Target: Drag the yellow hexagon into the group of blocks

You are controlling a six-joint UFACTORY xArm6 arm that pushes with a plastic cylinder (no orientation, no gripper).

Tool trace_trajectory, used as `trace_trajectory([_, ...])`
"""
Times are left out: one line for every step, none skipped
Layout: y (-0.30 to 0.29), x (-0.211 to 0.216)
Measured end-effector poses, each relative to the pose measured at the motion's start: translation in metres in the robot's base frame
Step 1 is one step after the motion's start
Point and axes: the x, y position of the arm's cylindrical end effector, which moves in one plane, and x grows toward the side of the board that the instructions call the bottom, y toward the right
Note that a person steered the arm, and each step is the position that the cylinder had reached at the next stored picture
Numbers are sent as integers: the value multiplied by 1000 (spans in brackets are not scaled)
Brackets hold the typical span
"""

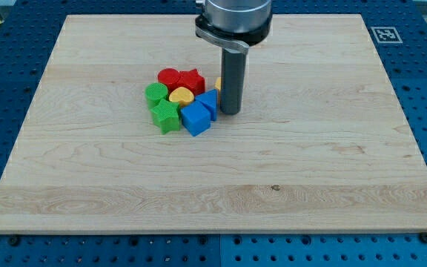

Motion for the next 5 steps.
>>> trace_trajectory([10, 4])
trace_trajectory([49, -2])
trace_trajectory([53, -44])
trace_trajectory([45, -63])
trace_trajectory([46, -63])
